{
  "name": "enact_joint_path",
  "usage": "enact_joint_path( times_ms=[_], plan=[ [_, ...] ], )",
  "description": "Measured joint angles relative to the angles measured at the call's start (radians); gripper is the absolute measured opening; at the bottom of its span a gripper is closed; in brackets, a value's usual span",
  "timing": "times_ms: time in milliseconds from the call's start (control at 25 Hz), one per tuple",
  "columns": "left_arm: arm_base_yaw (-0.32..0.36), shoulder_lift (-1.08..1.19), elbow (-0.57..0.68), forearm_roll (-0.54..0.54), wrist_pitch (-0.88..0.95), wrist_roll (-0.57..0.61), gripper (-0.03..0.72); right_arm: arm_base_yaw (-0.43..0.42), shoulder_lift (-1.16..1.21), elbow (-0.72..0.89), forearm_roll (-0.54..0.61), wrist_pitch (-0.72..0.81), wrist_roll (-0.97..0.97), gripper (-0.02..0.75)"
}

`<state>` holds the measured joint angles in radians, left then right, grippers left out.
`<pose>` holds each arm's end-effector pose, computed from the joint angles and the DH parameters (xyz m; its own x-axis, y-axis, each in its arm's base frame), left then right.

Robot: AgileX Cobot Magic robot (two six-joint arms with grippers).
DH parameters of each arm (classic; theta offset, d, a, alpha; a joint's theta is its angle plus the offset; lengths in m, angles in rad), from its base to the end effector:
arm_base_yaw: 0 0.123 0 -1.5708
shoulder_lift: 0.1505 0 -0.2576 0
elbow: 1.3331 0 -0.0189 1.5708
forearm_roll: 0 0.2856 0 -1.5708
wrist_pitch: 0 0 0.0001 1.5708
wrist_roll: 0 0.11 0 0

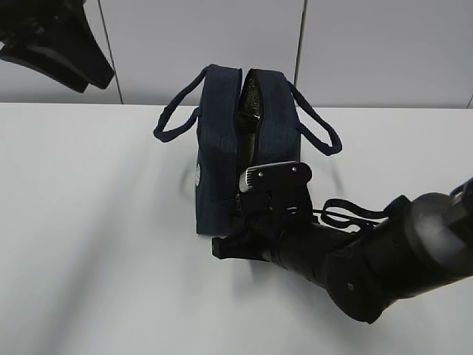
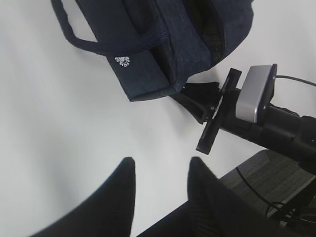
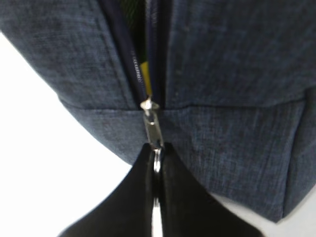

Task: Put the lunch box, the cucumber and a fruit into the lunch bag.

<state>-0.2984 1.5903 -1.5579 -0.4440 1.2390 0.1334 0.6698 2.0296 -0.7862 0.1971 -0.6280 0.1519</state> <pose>0.3391 -0.1511 0.3196 -0.8815 0.2517 -0.3995 0.4089 0.8301 -0.3792 0.3007 0.2220 0.0244 -0.5475 -0.0445 -0.8356 -0.3899 0.8971 0.2077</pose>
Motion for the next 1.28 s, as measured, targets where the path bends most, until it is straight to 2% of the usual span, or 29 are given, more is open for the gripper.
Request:
enact_joint_path(
  times_ms=[520,960,1280],
  plan=[
    [0.0,0.0,0.0,0.01,0.0,0.023,0.239,0.0,-0.112,0.0,0.0,0.136,0.014,0.0],
    [0.0,0.0,0.0,0.01,0.0,0.029,0.239,0.0,-0.184,0.0,0.009,0.172,0.015,0.0],
    [0.0,0.0,0.0,0.012,0.0,0.043,0.239,0.0,-0.201,0.0,0.137,0.2,-0.118,0.0]
  ],
)
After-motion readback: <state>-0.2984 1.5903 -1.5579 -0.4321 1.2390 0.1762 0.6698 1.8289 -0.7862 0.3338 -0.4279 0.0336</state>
